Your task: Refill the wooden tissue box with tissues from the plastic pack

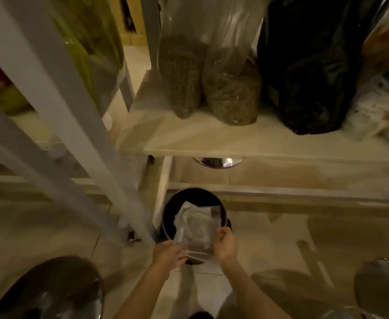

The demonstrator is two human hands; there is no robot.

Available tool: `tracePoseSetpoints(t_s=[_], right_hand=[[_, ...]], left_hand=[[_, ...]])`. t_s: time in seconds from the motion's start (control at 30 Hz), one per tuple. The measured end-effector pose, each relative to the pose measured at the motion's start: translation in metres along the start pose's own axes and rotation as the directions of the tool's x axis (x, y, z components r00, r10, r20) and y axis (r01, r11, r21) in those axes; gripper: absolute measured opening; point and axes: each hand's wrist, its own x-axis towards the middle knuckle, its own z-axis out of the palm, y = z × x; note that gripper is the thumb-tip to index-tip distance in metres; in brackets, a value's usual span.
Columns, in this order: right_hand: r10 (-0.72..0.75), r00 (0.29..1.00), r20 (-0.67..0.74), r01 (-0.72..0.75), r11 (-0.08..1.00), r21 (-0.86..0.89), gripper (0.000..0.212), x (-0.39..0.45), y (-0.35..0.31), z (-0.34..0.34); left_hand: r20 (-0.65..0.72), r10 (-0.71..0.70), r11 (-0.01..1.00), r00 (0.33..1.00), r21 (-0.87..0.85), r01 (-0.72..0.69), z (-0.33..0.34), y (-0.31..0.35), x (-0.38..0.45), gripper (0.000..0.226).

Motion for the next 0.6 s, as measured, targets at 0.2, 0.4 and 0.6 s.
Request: tracePoseSetpoints(t_s=[0.2, 0.4, 0.6], right_hand=[[-0.218, 0.965, 0.147, 0.263, 0.765, -0.588, 0.031, 0.037, 0.045, 0.020], [-0.074, 0.953, 0.292, 0.257, 0.708, -0.658, 0.058, 0.013, 0.023, 0.014], [-0.092, 0.992, 0.088, 0.095, 0.995, -0.038, 0.043, -0.045, -0.065, -0.023]], left_hand=[[-0.078, -0.066, 0.997, 0.995, -0.036, 0.063, 0.001, -0.013, 0.035, 0.027], [-0.064, -0.084, 0.968, 0.994, 0.232, 0.096, 0.012, 0.000, 0.004, 0.049], [0.074, -0.001, 0.630, 0.997, 0.775, -0.057, 0.029, 0.057, -0.083, 0.077]])
